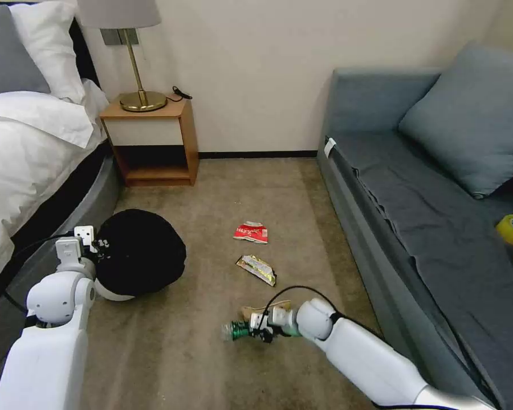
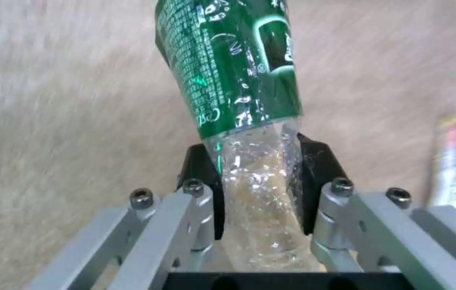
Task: Pick up the trash bin, then pick up the garbage on the floor and place it into the trash bin.
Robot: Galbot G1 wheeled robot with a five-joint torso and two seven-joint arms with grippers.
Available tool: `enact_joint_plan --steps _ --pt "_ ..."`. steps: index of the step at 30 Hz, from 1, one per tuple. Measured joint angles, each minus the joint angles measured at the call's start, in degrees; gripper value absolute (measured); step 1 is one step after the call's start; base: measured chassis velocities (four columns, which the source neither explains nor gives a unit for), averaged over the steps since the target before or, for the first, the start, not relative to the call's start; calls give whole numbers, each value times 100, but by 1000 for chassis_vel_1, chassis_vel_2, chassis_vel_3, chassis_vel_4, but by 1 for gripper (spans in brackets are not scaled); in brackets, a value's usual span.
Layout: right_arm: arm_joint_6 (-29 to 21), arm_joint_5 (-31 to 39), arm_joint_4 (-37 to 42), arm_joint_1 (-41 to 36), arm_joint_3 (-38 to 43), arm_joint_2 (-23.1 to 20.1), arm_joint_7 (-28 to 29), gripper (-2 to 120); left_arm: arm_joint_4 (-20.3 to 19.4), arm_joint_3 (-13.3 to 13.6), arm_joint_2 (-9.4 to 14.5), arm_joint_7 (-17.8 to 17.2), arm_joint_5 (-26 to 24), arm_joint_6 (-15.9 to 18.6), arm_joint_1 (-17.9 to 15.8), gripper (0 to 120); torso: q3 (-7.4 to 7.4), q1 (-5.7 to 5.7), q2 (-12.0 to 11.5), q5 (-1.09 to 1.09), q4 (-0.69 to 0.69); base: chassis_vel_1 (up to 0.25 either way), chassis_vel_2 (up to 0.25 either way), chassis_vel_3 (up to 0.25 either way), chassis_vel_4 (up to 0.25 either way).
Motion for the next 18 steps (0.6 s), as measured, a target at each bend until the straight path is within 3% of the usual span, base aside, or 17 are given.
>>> enact_joint_plan --steps 10,18 --pt "-239 889 604 848 -75 86 -29 23 -237 21 -39 53 -4 -1 150 5 0 0 0 0 0 0 0 0 0" --pt "-460 1588 59 2011 -422 845 213 23 -472 18 -81 84 -26 -1 294 5 0 0 0 0 1 0 0 0 0"
